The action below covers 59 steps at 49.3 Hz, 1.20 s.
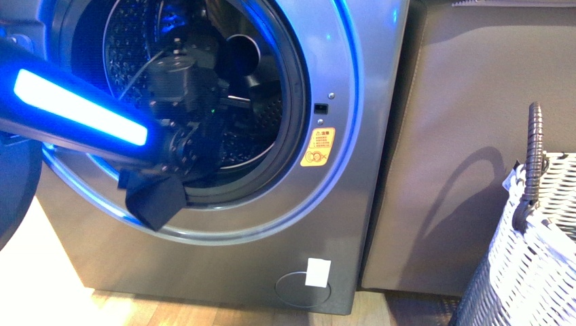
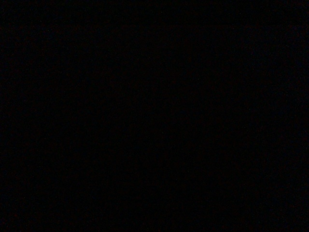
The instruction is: Put clothes into washing machine
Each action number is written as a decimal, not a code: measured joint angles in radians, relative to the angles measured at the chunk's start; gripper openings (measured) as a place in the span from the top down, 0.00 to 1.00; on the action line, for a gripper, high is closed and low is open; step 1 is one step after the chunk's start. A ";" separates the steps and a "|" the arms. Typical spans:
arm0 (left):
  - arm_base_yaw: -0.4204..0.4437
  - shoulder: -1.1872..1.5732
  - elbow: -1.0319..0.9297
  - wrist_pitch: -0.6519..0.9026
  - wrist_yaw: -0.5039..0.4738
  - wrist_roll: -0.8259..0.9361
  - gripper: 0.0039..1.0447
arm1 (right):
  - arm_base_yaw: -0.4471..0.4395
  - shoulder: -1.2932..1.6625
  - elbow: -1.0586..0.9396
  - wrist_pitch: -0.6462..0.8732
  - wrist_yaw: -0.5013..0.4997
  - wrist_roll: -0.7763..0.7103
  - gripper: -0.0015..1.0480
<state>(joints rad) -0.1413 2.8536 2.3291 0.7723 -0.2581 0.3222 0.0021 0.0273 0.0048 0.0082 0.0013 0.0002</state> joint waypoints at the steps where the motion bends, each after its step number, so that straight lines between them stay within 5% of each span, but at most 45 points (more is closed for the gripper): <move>1: 0.000 0.013 0.026 -0.010 -0.008 0.003 0.84 | 0.000 -0.013 0.000 -0.002 0.000 0.000 0.98; 4: 0.000 0.048 0.100 -0.053 -0.034 0.019 0.84 | 0.000 -0.022 0.000 -0.002 0.000 -0.001 0.95; 17: 0.004 0.200 0.415 -0.326 -0.084 0.060 0.84 | 0.000 -0.023 0.000 -0.007 0.000 -0.001 0.59; 30: 0.018 0.253 0.525 -0.489 -0.136 0.096 0.84 | 0.000 -0.023 0.000 -0.008 0.000 -0.001 0.13; 33: 0.024 0.255 0.541 -0.533 -0.153 0.095 0.76 | 0.000 -0.023 0.000 -0.008 0.000 0.000 0.06; 54: 0.074 0.029 0.117 -0.499 -0.067 -0.019 0.10 | 0.000 -0.023 0.000 -0.008 0.000 0.000 0.07; 59: 0.080 -0.053 -0.006 -0.421 -0.045 -0.032 0.05 | 0.000 -0.023 0.000 -0.008 0.000 0.000 0.07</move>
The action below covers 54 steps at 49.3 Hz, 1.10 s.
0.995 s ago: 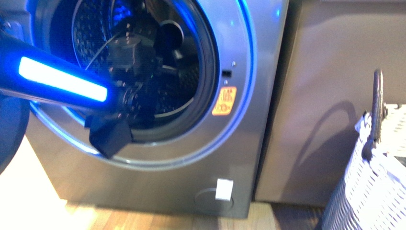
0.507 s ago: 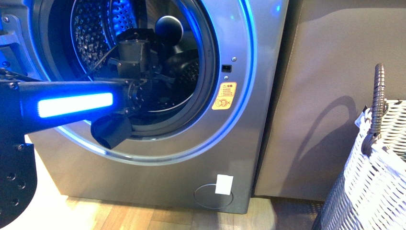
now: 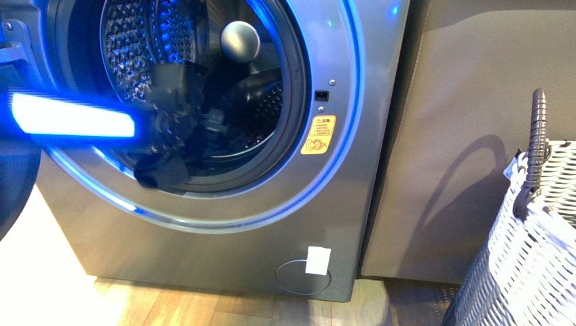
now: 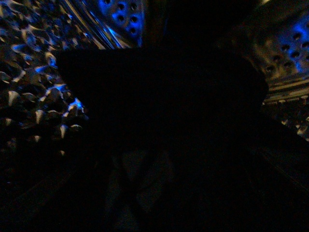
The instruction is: Put clothes into washing machine
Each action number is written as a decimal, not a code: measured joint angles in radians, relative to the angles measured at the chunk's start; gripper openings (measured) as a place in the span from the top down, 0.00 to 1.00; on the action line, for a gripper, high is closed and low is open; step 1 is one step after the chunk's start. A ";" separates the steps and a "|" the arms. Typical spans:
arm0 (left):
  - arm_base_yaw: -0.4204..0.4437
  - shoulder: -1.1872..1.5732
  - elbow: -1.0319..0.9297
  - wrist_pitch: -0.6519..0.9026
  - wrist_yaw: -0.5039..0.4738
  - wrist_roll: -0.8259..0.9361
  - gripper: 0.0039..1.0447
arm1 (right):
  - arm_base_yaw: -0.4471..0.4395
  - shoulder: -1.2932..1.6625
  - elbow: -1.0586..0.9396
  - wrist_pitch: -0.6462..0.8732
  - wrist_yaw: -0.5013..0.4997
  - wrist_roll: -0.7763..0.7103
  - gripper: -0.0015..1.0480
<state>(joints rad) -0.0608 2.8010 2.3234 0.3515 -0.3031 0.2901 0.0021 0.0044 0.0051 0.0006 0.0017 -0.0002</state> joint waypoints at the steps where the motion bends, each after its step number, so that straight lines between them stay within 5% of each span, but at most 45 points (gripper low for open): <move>1: 0.002 -0.021 -0.031 0.019 0.007 -0.002 0.06 | 0.000 0.000 0.000 0.000 0.000 0.000 0.07; 38: 0.053 -0.795 -1.271 0.563 0.262 -0.107 0.06 | 0.000 0.000 0.000 0.000 0.000 0.000 0.07; 54: 0.091 -1.105 -1.502 0.592 0.404 -0.163 0.06 | 0.000 0.000 0.000 0.000 0.000 0.000 0.07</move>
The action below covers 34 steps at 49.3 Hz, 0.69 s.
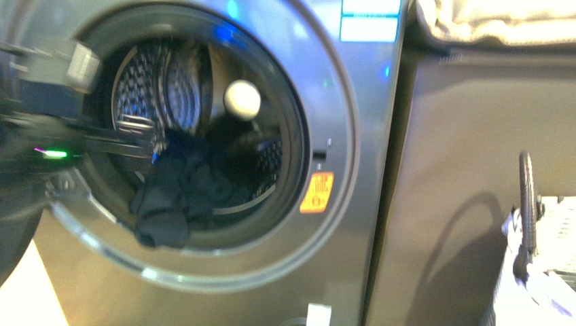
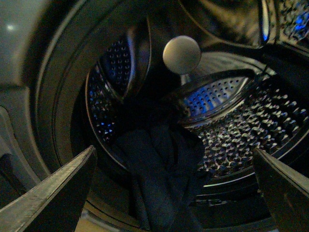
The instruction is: Put clothes into washing machine
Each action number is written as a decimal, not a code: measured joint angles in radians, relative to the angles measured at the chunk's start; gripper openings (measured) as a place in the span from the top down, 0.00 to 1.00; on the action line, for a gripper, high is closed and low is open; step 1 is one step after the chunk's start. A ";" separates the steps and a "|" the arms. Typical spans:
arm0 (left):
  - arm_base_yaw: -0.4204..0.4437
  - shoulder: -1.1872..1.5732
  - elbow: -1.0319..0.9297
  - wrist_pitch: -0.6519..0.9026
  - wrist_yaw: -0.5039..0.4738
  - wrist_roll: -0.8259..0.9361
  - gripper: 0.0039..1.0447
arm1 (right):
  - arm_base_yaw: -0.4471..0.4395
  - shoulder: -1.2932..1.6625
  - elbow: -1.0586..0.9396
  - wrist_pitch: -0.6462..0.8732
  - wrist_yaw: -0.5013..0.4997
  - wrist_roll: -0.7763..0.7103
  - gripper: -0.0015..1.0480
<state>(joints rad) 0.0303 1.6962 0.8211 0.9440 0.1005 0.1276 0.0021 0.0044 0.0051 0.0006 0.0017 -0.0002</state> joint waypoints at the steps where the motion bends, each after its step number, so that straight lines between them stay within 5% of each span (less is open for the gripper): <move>1: 0.001 -0.018 -0.010 -0.003 0.014 -0.002 0.06 | 0.000 0.000 0.000 0.000 0.000 0.000 0.07; 23: 0.101 -0.488 -0.172 -0.131 0.252 -0.106 0.06 | 0.000 0.000 0.000 0.000 0.000 0.000 0.07; 29: 0.066 -0.575 -0.199 -0.396 0.023 -0.115 0.24 | 0.000 0.000 0.000 0.000 0.000 0.000 0.07; 34: 0.051 -0.631 -0.307 -0.401 -0.021 -0.121 0.41 | 0.000 0.000 0.000 0.000 0.000 0.000 0.07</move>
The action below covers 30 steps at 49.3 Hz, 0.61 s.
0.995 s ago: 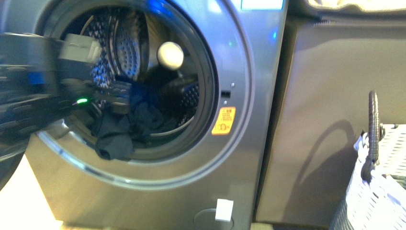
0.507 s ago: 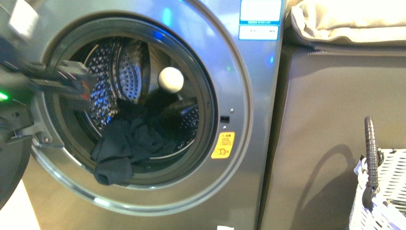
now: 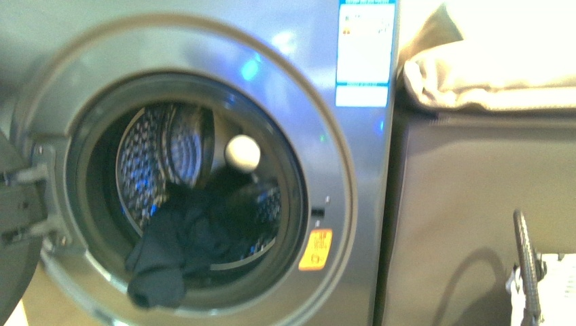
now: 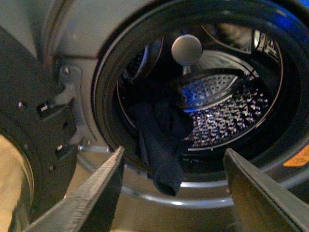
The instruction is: Put clothes into washing machine
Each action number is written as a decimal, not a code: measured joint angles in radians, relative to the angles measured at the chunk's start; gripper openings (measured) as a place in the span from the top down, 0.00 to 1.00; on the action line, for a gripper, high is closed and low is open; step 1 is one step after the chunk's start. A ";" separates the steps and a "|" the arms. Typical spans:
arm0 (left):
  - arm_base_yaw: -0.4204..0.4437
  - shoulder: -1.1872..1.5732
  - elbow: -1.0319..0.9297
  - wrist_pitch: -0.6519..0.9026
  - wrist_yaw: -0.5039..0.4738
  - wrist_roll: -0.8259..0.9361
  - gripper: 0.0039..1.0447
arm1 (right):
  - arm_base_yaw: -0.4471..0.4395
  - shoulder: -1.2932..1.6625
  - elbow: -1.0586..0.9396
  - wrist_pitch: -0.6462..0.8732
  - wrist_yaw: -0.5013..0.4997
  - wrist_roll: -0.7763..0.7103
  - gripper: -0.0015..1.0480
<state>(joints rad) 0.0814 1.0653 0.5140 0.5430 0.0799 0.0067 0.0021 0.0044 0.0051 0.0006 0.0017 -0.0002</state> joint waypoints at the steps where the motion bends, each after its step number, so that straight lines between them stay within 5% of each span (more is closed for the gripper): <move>1: -0.002 -0.011 -0.019 0.006 -0.003 -0.001 0.44 | 0.000 0.000 0.000 0.000 0.000 0.000 0.07; 13: -0.081 -0.177 -0.244 0.064 -0.074 -0.009 0.98 | 0.000 0.000 0.000 0.000 0.000 0.000 0.07; 30: -0.082 -0.382 -0.401 0.022 -0.080 -0.008 0.97 | 0.000 0.000 0.000 0.000 0.000 0.000 0.07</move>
<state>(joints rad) -0.0002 0.6834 0.1135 0.5652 0.0002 -0.0017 0.0021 0.0044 0.0051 0.0006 0.0013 -0.0002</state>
